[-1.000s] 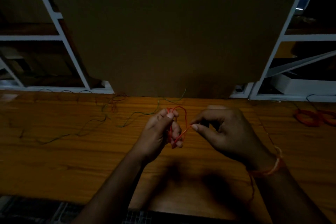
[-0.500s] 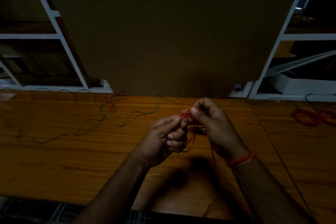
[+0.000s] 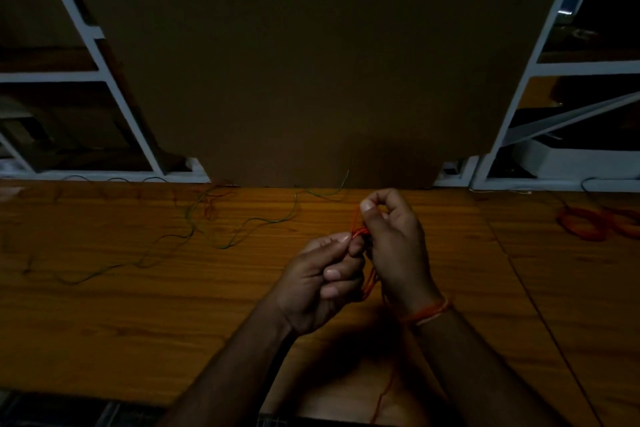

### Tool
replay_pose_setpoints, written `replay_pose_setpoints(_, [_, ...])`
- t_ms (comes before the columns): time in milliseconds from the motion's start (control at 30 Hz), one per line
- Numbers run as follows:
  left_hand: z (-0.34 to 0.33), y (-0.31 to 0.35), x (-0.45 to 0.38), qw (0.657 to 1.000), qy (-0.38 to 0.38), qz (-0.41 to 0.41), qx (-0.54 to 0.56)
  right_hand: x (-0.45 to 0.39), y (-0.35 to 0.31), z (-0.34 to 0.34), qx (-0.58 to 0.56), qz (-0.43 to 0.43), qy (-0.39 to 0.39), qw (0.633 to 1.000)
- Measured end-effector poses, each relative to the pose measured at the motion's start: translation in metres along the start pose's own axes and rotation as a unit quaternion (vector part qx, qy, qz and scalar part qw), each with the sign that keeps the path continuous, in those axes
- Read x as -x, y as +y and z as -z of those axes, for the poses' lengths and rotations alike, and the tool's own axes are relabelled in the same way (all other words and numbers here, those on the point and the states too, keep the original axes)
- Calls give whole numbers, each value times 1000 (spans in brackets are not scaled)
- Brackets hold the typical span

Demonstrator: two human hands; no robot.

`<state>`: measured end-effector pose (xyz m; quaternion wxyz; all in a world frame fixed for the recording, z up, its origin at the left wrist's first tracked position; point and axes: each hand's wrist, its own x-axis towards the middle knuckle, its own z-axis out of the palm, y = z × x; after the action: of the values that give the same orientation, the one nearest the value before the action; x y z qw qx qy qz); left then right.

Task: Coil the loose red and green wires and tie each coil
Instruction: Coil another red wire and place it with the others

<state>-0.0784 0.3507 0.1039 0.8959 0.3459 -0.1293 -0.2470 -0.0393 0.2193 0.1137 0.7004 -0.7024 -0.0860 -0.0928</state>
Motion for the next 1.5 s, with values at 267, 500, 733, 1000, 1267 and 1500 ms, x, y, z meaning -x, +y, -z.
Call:
replay_pose_setpoints(267, [7,1,-7,996,79,-30,34,10,11,7,-159,-151,-65,973])
replay_pose_setpoints(500, [0,-4,-8,997,70,0,18,5,19,9,-141,-129,-54,980])
replay_pose_setpoints(733, [21,18,-5,985,-2,-54,164,5,33,38,-14,-117,-181,976])
replay_pose_setpoints(1000, [41,50,0,944,75,-193,258,39,73,68,16,-155,-184,970])
replay_pose_setpoints(1267, [32,47,-9,933,250,-249,-67,55,30,64,236,41,-318,917])
replay_pose_setpoints(1500, [25,15,-3,894,149,-99,-410,21,-39,59,230,175,-241,927])
